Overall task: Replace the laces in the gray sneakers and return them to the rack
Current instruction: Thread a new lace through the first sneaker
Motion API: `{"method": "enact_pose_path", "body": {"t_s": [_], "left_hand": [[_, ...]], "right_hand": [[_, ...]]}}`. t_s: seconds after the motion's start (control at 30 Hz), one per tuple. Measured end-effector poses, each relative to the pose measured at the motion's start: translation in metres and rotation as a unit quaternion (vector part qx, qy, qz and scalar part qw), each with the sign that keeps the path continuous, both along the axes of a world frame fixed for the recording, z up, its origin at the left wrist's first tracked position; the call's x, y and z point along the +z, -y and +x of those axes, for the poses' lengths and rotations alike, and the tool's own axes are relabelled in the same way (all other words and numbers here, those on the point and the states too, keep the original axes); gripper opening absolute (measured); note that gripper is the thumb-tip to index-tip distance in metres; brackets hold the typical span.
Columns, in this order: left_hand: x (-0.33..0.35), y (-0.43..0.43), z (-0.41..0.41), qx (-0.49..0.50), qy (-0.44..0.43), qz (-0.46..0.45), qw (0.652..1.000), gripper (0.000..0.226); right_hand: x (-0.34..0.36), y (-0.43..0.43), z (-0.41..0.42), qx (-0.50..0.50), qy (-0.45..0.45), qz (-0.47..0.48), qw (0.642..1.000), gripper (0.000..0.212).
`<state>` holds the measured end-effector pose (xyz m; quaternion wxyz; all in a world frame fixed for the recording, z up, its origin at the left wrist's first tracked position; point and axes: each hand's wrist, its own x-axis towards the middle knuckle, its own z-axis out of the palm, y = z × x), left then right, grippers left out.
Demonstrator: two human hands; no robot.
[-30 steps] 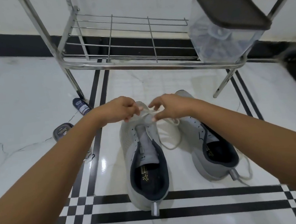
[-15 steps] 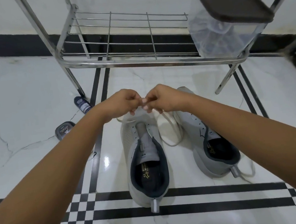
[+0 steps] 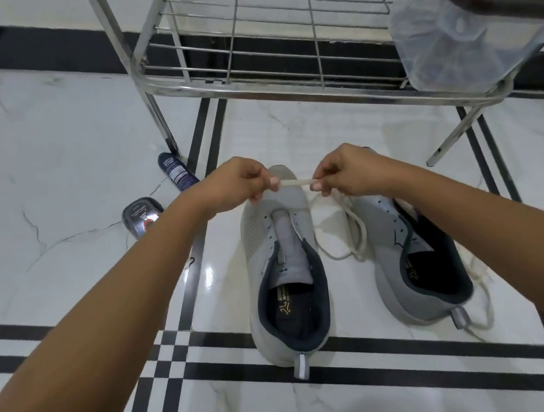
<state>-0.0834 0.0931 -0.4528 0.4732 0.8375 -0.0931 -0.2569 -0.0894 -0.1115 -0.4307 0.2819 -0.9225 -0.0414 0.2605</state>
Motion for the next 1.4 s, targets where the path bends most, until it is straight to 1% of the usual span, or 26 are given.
{"method": "enact_pose_path", "body": {"t_s": [0.03, 0.1, 0.17, 0.2, 0.27, 0.33, 0.37, 0.5, 0.57, 0.6, 0.63, 0.7, 0.73, 0.77, 0.83, 0.9, 1.03, 1.17, 1.27, 1.33, 1.4], "left_hand": [[-0.005, -0.001, -0.002, 0.001, -0.009, -0.005, 1.0, 0.022], [-0.011, 0.003, -0.008, 0.0, -0.024, -0.021, 0.999, 0.018], [-0.017, 0.012, -0.011, 0.014, -0.035, -0.058, 0.998, 0.014], [-0.019, 0.016, -0.011, 0.035, -0.043, -0.087, 0.995, 0.014], [-0.025, 0.016, -0.01, 0.09, -0.062, -0.14, 0.984, 0.015], [-0.029, 0.013, -0.011, 0.123, -0.075, -0.165, 0.976, 0.017], [-0.033, 0.012, -0.013, 0.128, -0.079, -0.171, 0.974, 0.016], [-0.042, 0.017, -0.02, 0.13, -0.083, -0.19, 0.97, 0.01], [-0.045, 0.017, -0.02, 0.132, -0.097, -0.206, 0.965, 0.007], [-0.046, 0.016, -0.021, 0.13, -0.098, -0.203, 0.966, 0.006], [-0.047, 0.014, -0.022, 0.126, -0.087, -0.176, 0.972, 0.006], [-0.05, 0.012, -0.023, 0.115, -0.025, -0.06, 0.991, 0.004], [-0.051, 0.011, -0.025, 0.11, 0.009, -0.004, 0.994, 0.003], [-0.052, 0.011, -0.029, 0.103, 0.034, 0.035, 0.993, 0.003], [-0.051, 0.016, -0.035, 0.081, 0.057, 0.07, 0.993, 0.006], [-0.052, 0.022, -0.04, 0.063, 0.073, 0.076, 0.992, 0.011], [-0.052, 0.026, -0.041, 0.067, 0.093, 0.067, 0.991, 0.018], [-0.054, 0.027, -0.045, 0.083, 0.102, 0.045, 0.99, 0.021], [-0.056, 0.027, -0.046, 0.089, 0.107, 0.038, 0.99, 0.023], [-0.057, 0.027, -0.047, 0.096, 0.108, 0.031, 0.989, 0.024], [-0.058, 0.028, -0.047, 0.091, 0.117, 0.035, 0.988, 0.024]], "right_hand": [[-0.003, 0.002, -0.002, 0.013, -0.002, -0.013, 1.0, 0.018], [-0.009, -0.001, -0.005, 0.042, 0.019, -0.006, 0.999, 0.025], [-0.015, -0.012, -0.007, 0.049, 0.042, 0.043, 0.997, 0.031], [-0.017, -0.017, -0.007, 0.033, 0.047, 0.078, 0.995, 0.029], [-0.02, -0.021, -0.007, -0.033, 0.044, 0.138, 0.989, 0.021], [-0.022, -0.019, -0.009, -0.085, 0.019, 0.186, 0.979, 0.017], [-0.023, -0.017, -0.01, -0.095, 0.005, 0.198, 0.976, 0.016], [-0.027, -0.017, -0.013, -0.11, -0.005, 0.209, 0.972, 0.011], [-0.027, -0.017, -0.012, -0.113, 0.002, 0.192, 0.975, 0.012], [-0.027, -0.017, -0.012, -0.112, 0.006, 0.177, 0.978, 0.013], [-0.027, -0.016, -0.011, -0.112, 0.007, 0.16, 0.981, 0.014], [-0.031, -0.012, -0.012, -0.113, 0.009, 0.124, 0.986, 0.014], [-0.034, -0.011, -0.013, -0.111, 0.007, 0.108, 0.988, 0.013], [-0.037, -0.01, -0.014, -0.108, 0.002, 0.095, 0.99, 0.012], [-0.042, -0.011, -0.013, -0.1, -0.003, 0.072, 0.992, 0.011], [-0.044, -0.011, -0.01, -0.093, 0.005, 0.056, 0.994, 0.011], [-0.045, -0.015, -0.01, -0.109, 0.0, 0.051, 0.993, 0.012], [-0.052, -0.018, -0.016, -0.186, -0.045, 0.087, 0.978, 0.011], [-0.055, -0.02, -0.018, -0.245, -0.072, 0.13, 0.958, 0.02], [-0.057, -0.023, -0.021, -0.258, -0.088, 0.147, 0.951, 0.022], [-0.062, -0.026, -0.025, -0.252, -0.091, 0.144, 0.953, 0.021]]}}
